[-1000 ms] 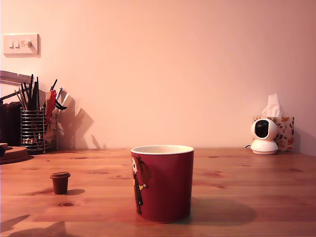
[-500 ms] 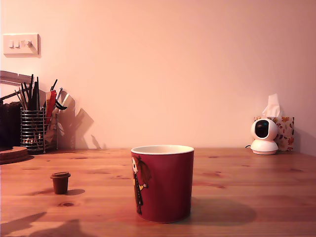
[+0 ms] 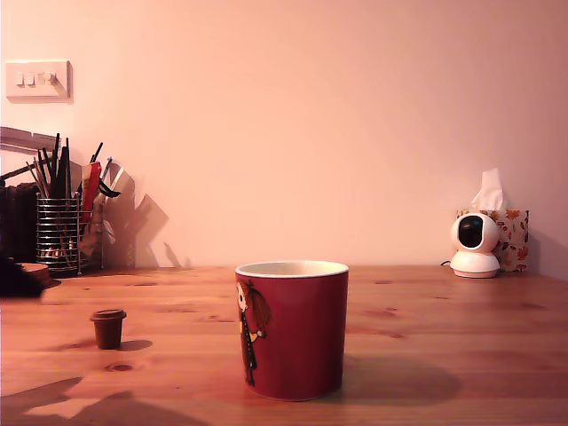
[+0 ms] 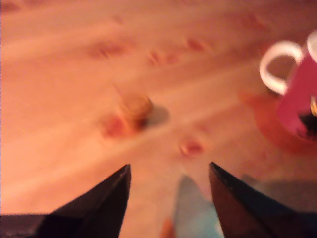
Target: Pick up the coffee capsules on the table and drop them inside the coffee cup
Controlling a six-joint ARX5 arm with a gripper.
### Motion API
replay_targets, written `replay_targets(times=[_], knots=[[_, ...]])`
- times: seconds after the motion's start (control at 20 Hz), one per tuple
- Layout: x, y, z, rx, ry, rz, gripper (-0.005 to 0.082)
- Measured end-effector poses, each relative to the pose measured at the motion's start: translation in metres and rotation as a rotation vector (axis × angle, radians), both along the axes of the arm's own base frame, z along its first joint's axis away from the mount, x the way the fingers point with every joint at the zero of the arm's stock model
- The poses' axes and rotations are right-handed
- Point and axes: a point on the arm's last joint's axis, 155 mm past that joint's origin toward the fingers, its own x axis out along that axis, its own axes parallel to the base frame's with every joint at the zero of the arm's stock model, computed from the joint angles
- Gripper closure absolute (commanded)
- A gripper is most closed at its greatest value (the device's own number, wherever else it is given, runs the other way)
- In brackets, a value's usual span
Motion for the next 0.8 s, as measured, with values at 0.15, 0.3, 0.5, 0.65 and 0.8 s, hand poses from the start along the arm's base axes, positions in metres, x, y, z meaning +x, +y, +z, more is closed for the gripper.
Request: replay_targets(times=[0.15,0.3,0.5,0.65,0.8], knots=[[0.004,-0.002,-0.006,0.035,-0.011,-0.016,0.0277],[0.015,0.002,0.000,0.055,-0.067,0.008,0.0263],[0.025,0.005,-0.001,0.072,-0.095,0.030,0.0263],[0.031,0.003,-0.002,0.069,-0.114,0.030,0.0263],[0.035,0.002,-0.006,0.067,-0.121,0.030,0.0263]])
